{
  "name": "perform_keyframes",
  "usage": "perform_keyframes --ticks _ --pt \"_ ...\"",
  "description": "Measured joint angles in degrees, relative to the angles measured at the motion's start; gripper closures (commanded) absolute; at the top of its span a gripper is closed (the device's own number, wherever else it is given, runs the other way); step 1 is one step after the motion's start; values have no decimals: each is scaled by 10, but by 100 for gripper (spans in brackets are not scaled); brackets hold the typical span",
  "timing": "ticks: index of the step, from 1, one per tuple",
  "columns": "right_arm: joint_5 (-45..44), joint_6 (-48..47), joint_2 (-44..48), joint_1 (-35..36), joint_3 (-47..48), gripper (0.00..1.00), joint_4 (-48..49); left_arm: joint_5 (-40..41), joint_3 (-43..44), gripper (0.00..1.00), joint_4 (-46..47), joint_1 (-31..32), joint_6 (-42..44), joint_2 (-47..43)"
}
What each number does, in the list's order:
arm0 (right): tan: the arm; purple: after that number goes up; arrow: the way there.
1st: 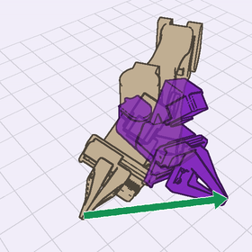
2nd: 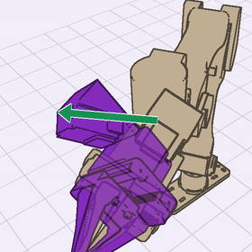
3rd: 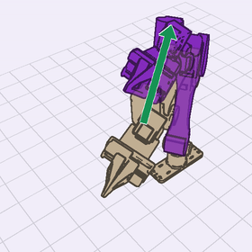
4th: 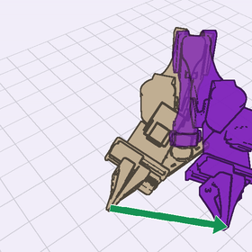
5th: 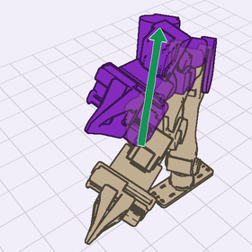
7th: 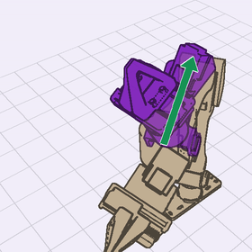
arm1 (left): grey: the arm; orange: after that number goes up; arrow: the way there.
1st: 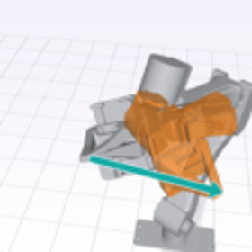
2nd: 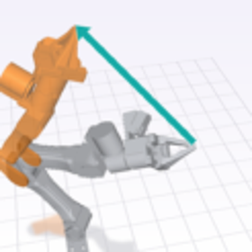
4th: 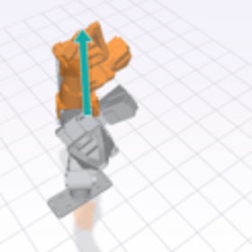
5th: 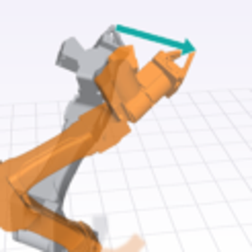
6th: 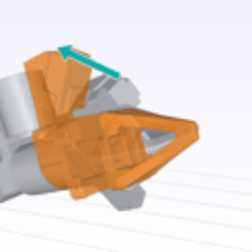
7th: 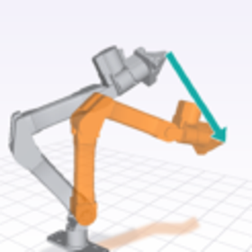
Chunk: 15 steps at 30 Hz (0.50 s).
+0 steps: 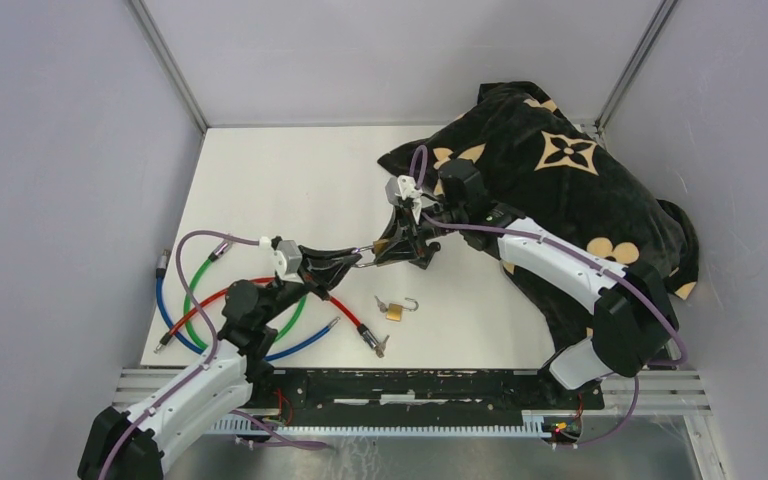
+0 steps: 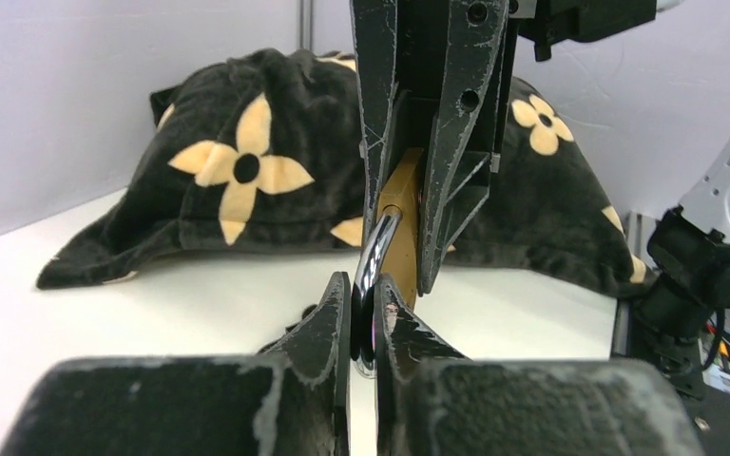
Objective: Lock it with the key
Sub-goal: Lock the lock.
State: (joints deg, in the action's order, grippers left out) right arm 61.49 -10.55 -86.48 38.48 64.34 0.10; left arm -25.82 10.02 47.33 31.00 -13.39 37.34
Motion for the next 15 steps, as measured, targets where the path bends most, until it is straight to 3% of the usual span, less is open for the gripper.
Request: perform_keyframes --ticks 4,15 --pt "-2 -40 2 0 0 100 -37 -18 7 77 -34 -2 6 -3" --pt "-9 -105 2 1 0 100 -83 -49 17 69 -83 0 34 -5"
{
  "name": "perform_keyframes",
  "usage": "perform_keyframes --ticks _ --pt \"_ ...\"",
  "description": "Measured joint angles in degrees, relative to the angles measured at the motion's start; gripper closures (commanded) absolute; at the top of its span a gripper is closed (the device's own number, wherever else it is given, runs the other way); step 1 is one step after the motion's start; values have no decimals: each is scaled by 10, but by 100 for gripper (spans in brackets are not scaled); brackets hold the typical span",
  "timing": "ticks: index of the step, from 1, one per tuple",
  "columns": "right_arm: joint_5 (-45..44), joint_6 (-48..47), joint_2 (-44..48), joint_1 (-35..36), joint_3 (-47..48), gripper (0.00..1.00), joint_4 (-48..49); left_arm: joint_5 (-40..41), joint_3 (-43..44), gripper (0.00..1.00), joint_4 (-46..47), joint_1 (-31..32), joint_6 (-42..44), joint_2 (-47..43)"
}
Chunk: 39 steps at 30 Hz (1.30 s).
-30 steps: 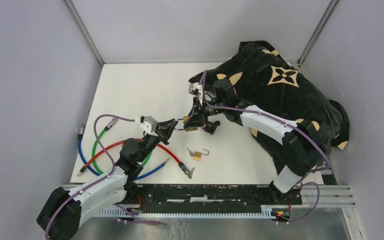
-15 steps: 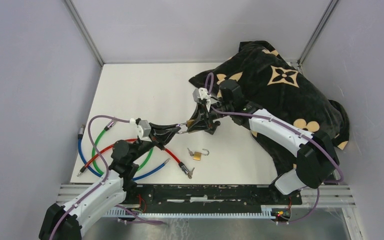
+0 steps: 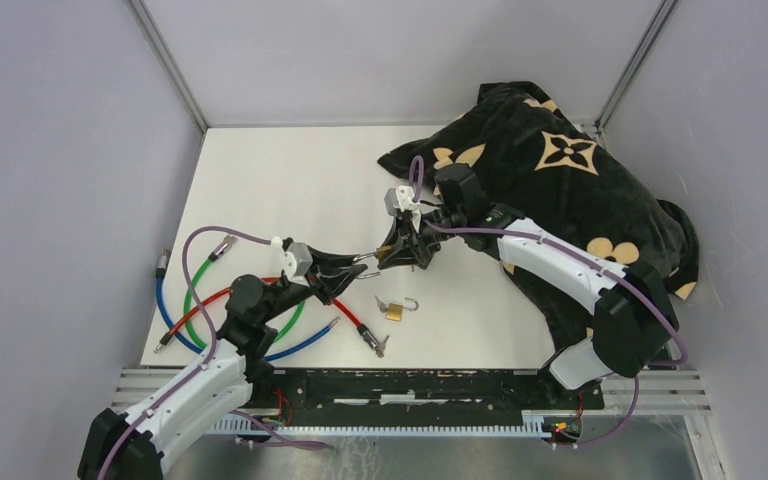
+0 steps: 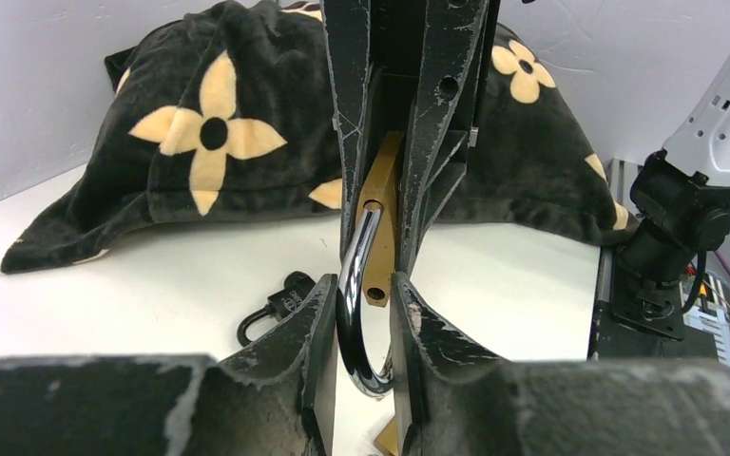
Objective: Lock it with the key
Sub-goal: Lock the lock.
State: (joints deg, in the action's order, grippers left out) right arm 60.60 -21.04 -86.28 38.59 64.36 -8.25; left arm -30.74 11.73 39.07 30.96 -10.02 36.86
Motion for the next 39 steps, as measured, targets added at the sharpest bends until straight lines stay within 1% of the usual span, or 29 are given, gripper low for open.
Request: perform_keyframes --ticks 3,6,8,10,11,12,19,20,24,28,30,34,39 --pt "-1 -3 1 0 0 100 -4 -7 0 67 0 0 4 2" --pt "-3 -14 3 0 1 100 -14 -17 4 67 -4 0 13 5" --pt "-4 -29 4 0 7 100 -36 -24 9 74 -16 0 24 7" --pt "-5 -45 4 1 15 100 -59 -26 19 87 -40 1 42 7" --pt "-5 -52 4 1 18 100 -68 -27 21 95 -43 2 46 7" --pt "-3 -59 4 2 21 100 -78 -26 26 98 -54 3 54 7" --pt "0 -77 5 2 23 100 -112 -64 42 98 -86 3 87 19" --pt "0 -78 5 2 23 99 -112 -65 43 98 -88 3 89 18" --pt "-5 -73 5 2 23 83 -102 -47 45 98 -89 3 115 14" --pt "-19 -42 13 1 14 67 -48 -22 45 98 -75 4 167 5" --pt "-26 -23 20 0 4 64 -16 -18 45 98 -66 5 192 0" --pt "-35 8 22 -3 -3 53 40 -9 45 98 -53 7 226 -4" --pt "-37 44 22 -9 -6 43 106 -8 50 98 -42 7 234 -10"
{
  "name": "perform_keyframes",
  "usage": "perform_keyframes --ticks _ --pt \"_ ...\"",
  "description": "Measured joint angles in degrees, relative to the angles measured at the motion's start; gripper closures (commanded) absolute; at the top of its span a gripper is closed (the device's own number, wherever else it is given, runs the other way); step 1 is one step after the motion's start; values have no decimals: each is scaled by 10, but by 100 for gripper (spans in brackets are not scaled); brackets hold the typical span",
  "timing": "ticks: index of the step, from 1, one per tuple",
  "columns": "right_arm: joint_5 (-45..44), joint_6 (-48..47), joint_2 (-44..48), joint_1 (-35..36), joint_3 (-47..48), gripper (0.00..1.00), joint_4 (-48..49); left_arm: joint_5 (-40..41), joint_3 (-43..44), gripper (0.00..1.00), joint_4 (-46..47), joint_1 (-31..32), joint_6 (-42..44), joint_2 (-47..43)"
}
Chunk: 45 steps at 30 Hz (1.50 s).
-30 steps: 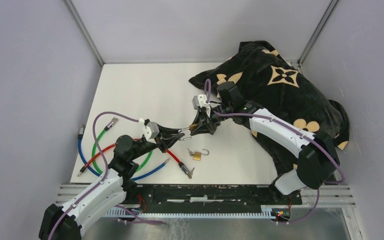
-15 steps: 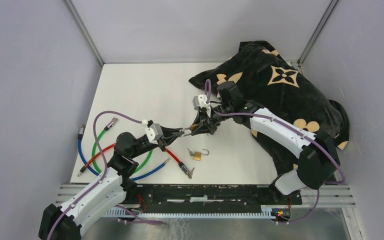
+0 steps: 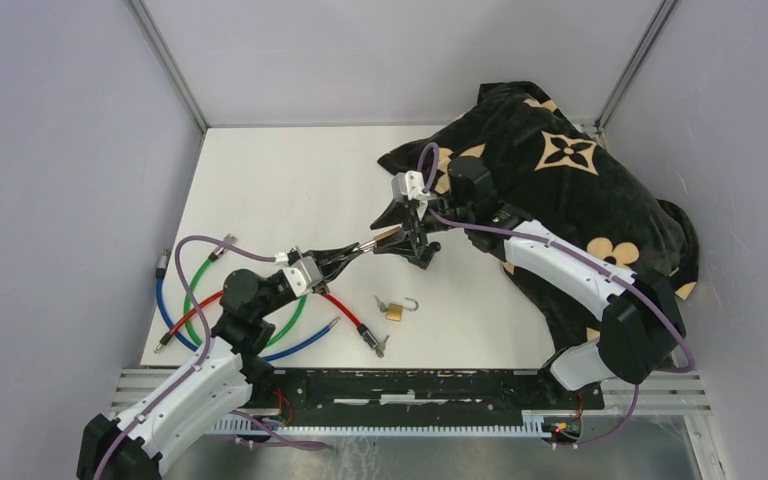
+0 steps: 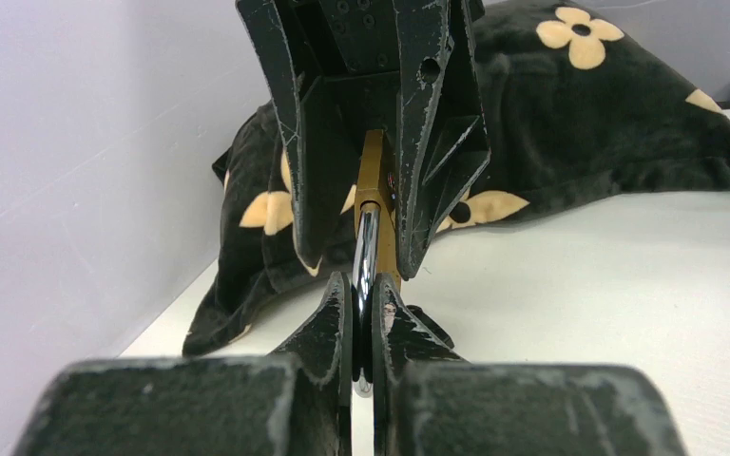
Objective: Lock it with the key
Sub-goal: Lock the lock.
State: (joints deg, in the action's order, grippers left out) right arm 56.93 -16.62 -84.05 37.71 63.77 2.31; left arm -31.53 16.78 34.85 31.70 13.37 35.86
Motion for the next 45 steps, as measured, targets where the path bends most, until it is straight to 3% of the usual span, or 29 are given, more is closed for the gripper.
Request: perform_keyframes --ticks 3,6,15,20,28,32,36,40,45 --pt "8 16 2 -5 -9 34 37 0 6 98 1 0 0 -2" --pt "29 36 8 -16 -28 32 81 0 9 98 5 2 -4 -4" --pt "78 90 10 -29 -58 34 161 1 18 98 27 3 -42 -3" --pt "84 179 23 -29 -123 41 267 4 21 98 38 3 -61 -3" --pt "84 328 23 -29 -150 41 434 6 21 98 43 3 -70 -2" --pt "79 360 22 -24 -150 63 473 6 21 98 43 3 -71 -2" --pt "71 378 18 -21 -150 73 487 1 21 98 48 4 -76 -2" --pt "77 391 17 -20 -150 100 492 2 21 98 50 4 -99 -3" --pt "77 409 17 -20 -150 100 502 3 21 98 54 3 -150 -4"
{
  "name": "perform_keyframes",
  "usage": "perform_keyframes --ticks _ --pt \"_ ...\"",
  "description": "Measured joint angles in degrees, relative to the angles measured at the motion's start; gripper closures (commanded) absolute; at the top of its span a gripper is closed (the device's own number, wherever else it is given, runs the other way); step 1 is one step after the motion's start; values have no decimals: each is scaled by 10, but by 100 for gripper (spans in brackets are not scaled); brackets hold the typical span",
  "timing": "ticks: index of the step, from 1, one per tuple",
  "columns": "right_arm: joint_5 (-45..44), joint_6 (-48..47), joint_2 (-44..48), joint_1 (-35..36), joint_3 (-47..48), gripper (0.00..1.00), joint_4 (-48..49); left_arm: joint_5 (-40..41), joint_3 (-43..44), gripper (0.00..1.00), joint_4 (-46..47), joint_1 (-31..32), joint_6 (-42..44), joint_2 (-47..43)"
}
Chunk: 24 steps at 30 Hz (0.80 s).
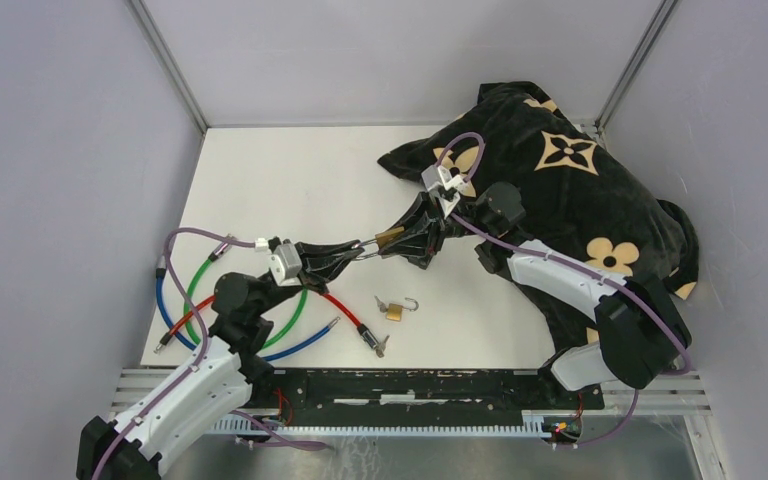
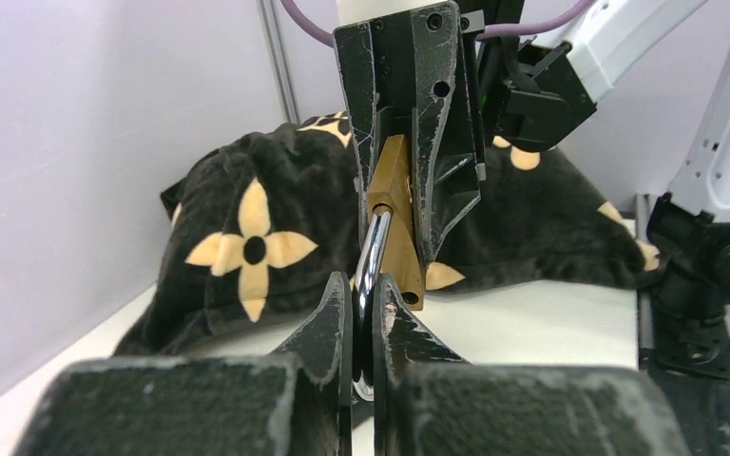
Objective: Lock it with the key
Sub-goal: Lock the lock.
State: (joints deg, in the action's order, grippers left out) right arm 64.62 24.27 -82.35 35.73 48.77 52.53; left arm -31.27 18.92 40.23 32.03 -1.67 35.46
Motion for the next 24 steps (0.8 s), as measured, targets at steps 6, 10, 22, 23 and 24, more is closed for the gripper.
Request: perform_keyframes --ticks 6,10,22,23,24 --pt "-4 19 4 -1 0 100 8 7 0 66 2 -2 -74 -2" --pt "-18 30 9 -4 0 100 16 12 0 54 4 -6 -108 -19" --pt "-32 31 40 -14 0 100 23 22 0 48 4 -57 -165 -42" --pt "-32 31 40 -14 0 100 23 21 0 49 7 -57 -168 -38" --pt "-32 31 40 -14 0 100 24 20 0 50 8 -57 -172 -35"
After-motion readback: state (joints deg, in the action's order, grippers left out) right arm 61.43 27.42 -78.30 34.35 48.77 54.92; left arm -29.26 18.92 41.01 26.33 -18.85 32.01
